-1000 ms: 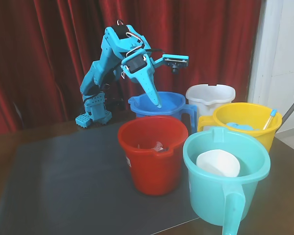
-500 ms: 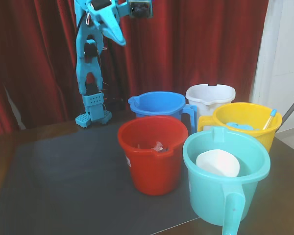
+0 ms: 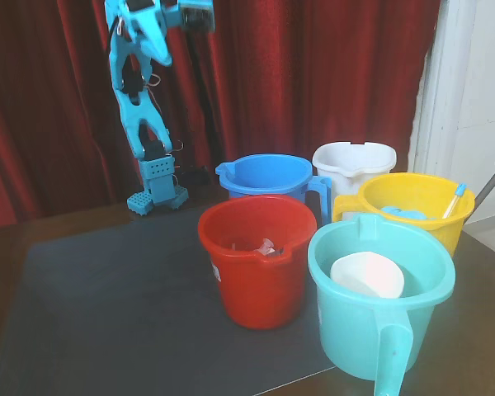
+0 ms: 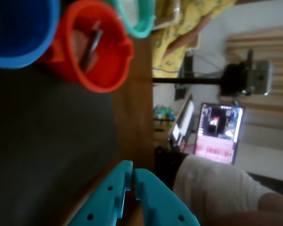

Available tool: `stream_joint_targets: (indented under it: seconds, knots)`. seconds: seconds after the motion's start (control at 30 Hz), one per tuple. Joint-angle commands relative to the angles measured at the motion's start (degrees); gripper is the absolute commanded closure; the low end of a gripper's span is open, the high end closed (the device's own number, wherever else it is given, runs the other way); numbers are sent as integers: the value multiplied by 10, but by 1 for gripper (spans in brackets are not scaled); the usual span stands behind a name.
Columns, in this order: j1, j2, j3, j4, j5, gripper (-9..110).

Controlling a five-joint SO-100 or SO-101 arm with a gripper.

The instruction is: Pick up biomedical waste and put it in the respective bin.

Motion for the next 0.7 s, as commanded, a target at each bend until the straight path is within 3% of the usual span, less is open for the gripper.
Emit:
stream_joint_targets:
  seconds: [0.0, 0.43, 0.67]
  knots:
    - [-3, 86, 69, 157, 1, 102]
    - [77, 474, 500, 4, -6, 102]
    - [106, 464, 596, -36, -20, 102]
